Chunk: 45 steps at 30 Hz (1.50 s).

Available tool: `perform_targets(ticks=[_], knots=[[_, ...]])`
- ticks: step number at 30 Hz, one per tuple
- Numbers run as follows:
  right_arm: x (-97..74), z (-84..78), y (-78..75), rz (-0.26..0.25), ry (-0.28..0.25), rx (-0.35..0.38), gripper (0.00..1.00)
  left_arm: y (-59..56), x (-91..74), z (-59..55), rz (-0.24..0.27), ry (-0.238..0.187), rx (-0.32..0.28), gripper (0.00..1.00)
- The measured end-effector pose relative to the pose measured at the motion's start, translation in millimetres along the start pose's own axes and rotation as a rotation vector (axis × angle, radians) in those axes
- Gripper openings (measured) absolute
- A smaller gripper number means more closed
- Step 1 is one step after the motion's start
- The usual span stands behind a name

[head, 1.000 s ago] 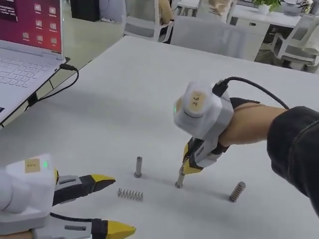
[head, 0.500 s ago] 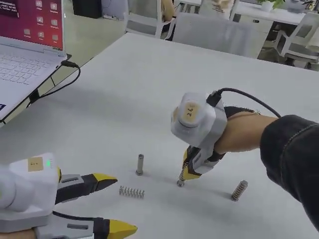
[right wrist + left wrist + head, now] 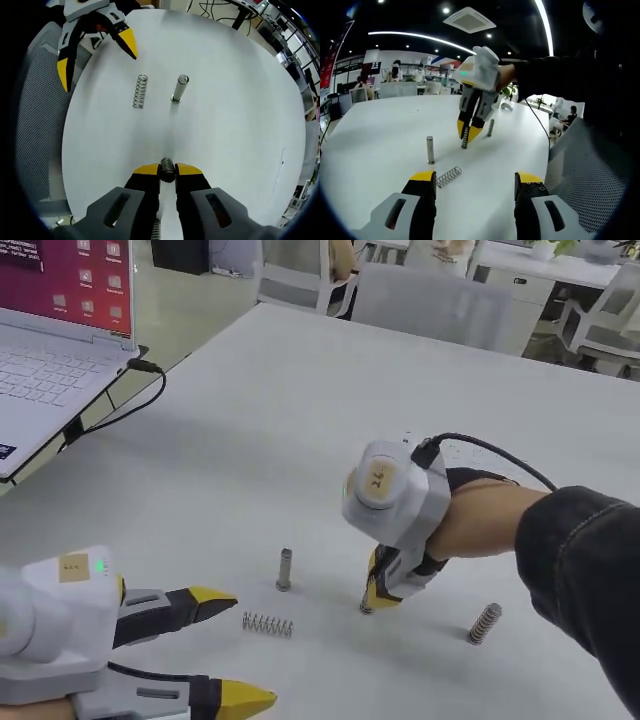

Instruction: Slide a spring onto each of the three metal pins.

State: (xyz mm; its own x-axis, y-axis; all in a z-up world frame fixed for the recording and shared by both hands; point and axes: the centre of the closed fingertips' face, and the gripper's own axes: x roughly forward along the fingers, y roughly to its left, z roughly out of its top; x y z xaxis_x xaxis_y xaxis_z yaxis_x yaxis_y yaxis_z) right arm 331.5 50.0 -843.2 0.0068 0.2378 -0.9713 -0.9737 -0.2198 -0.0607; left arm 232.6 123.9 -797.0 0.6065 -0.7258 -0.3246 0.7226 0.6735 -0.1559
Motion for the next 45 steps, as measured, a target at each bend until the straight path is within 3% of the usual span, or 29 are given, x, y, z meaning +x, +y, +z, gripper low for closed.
perform_targets(ticks=[11,23,36,45], knots=[[-0.2,-1.2,0.6,-0.002,-0.003,0.013,0.1,-2.1,0.3,0.3,-0.006,0.003,0.003,0.59],[-4.6,4.1,0.2,-0.004,-0.038,0.033,0.18,-2.5,-0.7,1.4,-0.006,0.003,0.003,0.59],[-18.6,28.1,6.1,-0.011,-0.1,0.015,0.21,-3.5,-2.5,3.9,-0.001,-0.001,0.013,0.59],[-20.4,43.9,15.2,0.0,-0.113,-0.01,0.21,-2.5,-7.2,5.0,0.014,-0.009,0.014,0.59]])
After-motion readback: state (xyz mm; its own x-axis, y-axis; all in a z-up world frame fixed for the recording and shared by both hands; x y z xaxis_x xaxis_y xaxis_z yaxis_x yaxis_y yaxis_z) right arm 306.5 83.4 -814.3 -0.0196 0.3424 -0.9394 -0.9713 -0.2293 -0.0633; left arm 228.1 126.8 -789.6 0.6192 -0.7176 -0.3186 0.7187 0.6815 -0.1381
